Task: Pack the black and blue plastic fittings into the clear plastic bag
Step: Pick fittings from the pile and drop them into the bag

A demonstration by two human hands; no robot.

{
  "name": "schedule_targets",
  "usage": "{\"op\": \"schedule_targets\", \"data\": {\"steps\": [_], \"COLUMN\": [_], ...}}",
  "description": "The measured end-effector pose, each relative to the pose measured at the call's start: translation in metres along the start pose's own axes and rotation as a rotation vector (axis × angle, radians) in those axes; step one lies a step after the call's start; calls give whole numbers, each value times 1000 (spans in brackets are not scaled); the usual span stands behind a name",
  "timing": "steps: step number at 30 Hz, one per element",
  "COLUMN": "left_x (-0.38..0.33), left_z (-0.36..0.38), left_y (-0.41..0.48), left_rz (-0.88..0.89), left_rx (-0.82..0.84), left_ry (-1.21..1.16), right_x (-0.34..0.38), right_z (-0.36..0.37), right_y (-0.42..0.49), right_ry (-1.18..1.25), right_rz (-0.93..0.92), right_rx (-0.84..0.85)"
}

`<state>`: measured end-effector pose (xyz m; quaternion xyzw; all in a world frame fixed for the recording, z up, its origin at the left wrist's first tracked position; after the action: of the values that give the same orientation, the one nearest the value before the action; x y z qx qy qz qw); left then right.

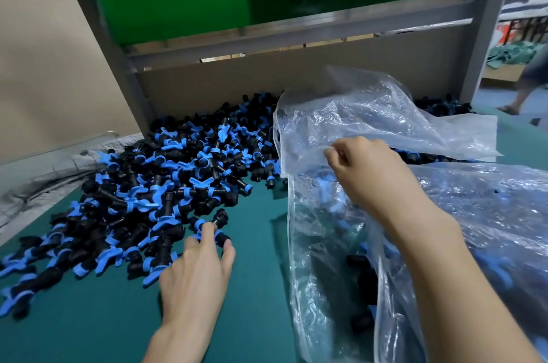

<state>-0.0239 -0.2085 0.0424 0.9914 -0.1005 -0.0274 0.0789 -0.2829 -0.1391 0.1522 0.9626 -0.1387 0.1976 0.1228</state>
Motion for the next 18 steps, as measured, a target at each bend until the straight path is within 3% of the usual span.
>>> {"op": "schedule_targets", "data": {"steps": [6, 15, 18], "left_x": [-3, 12, 14], "left_z": [4, 4, -6], "left_y": [0, 4, 2], "left_rz": [54, -54, -27], "left_rx": [-4, 3, -63], "left_ry": [-85, -192, -329], "right_x": [0, 2, 2], "right_z": [1, -2, -3], "right_y": [0, -1, -1], "right_ry": [-18, -13, -10], "right_rz": [-2, -14, -13], "right_rx": [0, -22, -27]}}
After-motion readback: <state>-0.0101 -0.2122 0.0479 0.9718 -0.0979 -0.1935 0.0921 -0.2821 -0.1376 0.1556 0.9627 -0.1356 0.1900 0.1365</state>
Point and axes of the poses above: each hand's wrist, its own y-axis towards the middle knuckle, its own z-axis out of the palm, x = y × z, the point moved 10 cm from there along y, towards the middle knuckle, and after that the axes turned 15 degrees about x, right-handed, at the moved point
